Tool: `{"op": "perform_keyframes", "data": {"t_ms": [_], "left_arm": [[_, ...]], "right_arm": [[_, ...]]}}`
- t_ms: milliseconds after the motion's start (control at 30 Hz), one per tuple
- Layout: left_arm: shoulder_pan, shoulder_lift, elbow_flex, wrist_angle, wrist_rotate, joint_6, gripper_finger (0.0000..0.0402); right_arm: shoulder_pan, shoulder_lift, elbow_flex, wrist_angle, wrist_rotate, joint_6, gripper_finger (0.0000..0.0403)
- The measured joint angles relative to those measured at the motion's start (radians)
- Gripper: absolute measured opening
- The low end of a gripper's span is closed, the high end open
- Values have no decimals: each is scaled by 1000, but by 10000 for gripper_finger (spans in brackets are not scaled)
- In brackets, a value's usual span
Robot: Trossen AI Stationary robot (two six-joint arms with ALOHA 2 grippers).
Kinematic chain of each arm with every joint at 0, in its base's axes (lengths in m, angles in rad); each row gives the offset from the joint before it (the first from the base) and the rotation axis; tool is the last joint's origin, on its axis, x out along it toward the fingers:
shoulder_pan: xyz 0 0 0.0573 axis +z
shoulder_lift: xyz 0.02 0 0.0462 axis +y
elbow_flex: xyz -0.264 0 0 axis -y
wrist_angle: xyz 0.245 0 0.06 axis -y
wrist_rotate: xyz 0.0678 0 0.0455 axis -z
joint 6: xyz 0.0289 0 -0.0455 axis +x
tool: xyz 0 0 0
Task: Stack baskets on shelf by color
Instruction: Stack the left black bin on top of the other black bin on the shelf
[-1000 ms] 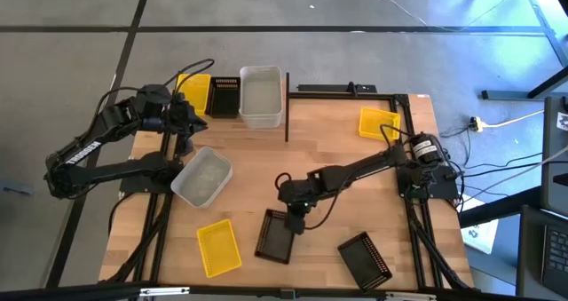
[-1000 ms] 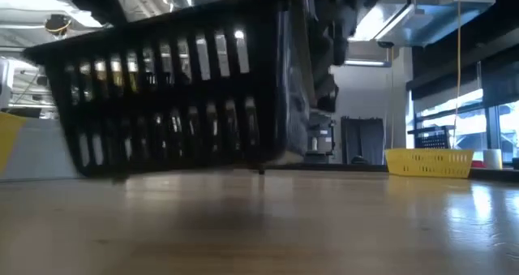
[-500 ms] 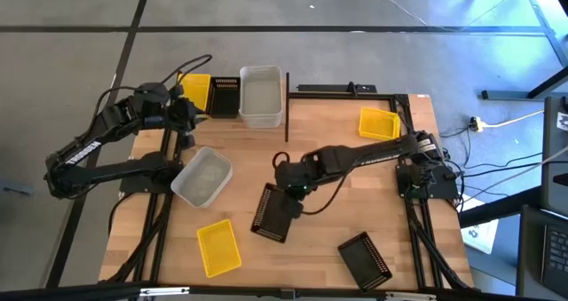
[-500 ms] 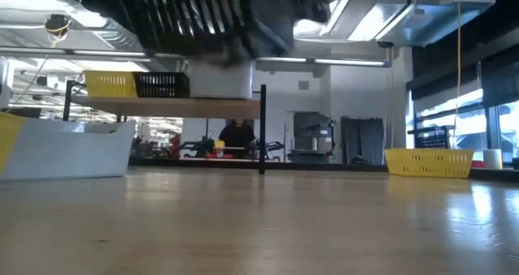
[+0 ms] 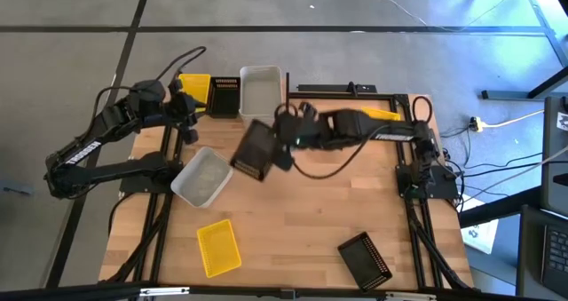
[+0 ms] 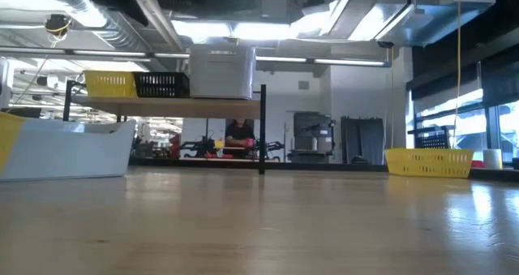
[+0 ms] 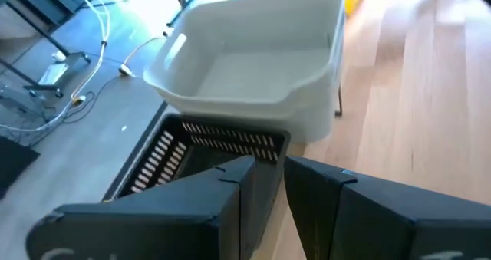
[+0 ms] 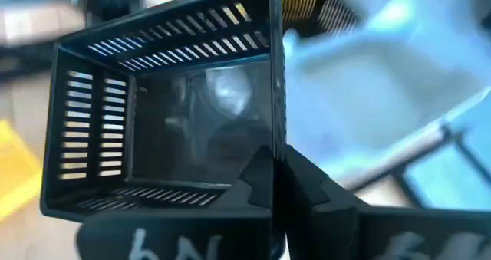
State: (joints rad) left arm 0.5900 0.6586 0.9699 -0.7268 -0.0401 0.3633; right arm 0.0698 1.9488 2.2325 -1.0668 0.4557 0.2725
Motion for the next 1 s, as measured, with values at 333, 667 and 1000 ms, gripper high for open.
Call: {"op": "perform_keyframes", "data": {"t_ms": [333, 667, 1000], "left_arm": [[0, -70, 0, 148, 4, -74, 66], [0, -111, 0, 306, 111, -69, 66], [-2, 6, 0, 546, 74, -14, 66]], "right_arm": [[-118, 0, 26, 166, 14, -294, 0], [-186, 3, 25, 325, 89, -496, 0], [-192, 38, 25, 487, 184, -664, 0]]}}
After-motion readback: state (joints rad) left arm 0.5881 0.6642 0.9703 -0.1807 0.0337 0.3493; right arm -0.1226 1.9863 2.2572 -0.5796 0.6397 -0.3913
